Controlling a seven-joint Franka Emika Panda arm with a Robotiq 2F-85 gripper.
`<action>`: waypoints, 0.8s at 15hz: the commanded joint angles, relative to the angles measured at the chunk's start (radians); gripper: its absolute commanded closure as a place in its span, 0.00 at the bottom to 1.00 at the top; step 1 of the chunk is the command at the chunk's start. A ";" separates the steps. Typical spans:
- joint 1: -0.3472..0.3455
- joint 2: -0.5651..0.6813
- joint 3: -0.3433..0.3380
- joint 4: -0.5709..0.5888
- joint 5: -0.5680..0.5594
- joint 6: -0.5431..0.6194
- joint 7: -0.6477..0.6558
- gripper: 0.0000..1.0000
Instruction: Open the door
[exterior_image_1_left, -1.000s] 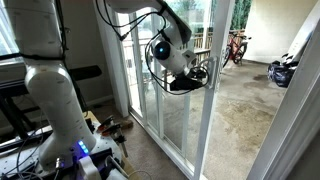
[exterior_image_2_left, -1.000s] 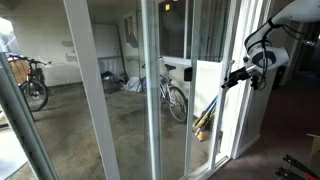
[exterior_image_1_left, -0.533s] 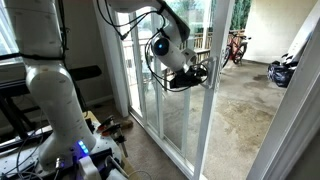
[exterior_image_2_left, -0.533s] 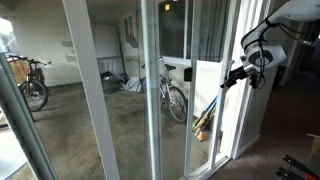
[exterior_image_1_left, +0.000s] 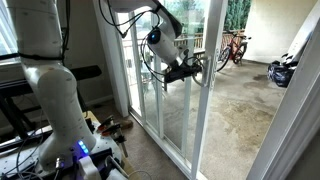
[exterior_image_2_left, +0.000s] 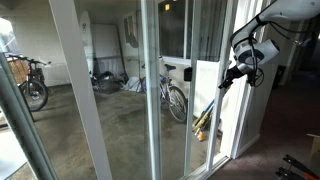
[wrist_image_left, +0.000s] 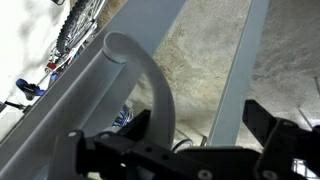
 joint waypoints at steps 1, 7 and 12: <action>0.099 0.048 0.041 0.058 0.054 0.031 -0.040 0.00; 0.192 0.097 0.055 0.095 0.050 0.099 -0.030 0.00; 0.263 0.133 0.083 0.126 0.019 0.168 -0.004 0.00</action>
